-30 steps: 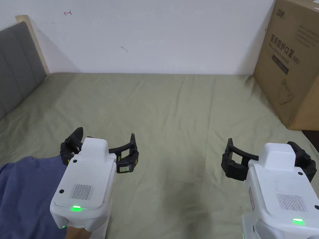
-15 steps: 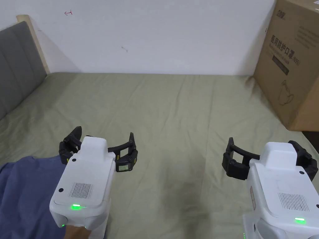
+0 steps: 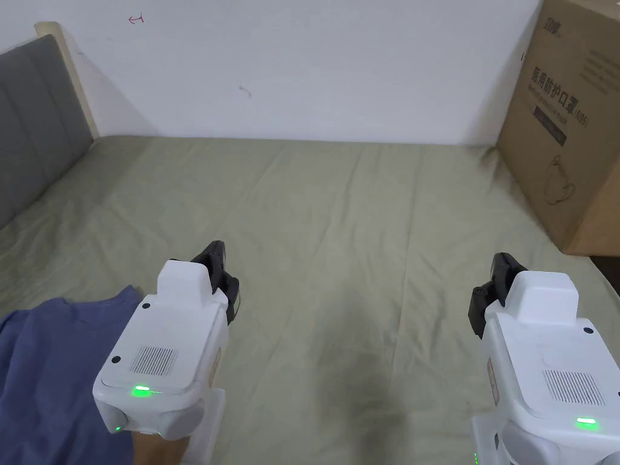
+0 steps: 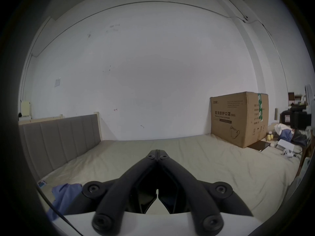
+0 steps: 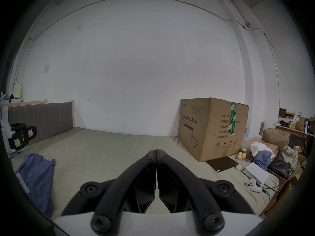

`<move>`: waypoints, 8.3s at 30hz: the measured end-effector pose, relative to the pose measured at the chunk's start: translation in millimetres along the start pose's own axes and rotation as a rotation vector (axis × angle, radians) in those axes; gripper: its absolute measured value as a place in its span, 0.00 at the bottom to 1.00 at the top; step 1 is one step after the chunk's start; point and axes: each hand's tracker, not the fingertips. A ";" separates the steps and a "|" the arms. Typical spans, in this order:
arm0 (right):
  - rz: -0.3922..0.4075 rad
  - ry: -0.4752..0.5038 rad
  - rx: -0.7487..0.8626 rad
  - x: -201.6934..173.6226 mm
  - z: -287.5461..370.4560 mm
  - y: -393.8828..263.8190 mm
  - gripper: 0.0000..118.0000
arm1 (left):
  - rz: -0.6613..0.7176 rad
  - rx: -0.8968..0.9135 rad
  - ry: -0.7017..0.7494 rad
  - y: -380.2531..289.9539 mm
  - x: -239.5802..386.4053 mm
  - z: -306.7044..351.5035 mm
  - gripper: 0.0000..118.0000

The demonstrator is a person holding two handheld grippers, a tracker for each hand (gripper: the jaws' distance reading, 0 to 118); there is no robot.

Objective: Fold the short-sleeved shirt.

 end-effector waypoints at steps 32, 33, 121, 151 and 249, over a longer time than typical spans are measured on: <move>0.012 0.658 0.044 -260.1 -14.9 24.1 0.00 | -0.045 -0.161 0.646 -14.3 -242.9 164.9 0.00; 0.014 0.661 0.043 -261.0 -15.6 23.8 0.00 | -0.035 -0.176 0.641 -17.1 -245.4 161.8 0.00; 0.013 -0.028 -0.082 88.3 -17.2 -21.8 0.00 | -0.280 -0.997 -0.581 -126.2 229.3 -87.7 0.01; -0.013 0.017 0.016 58.8 -5.7 16.1 0.00 | 0.072 -0.165 -0.045 30.6 26.6 -27.0 0.57; -0.088 0.187 -0.288 131.0 -174.9 120.2 0.03 | 0.195 -0.409 -0.022 101.9 -82.6 -138.0 0.06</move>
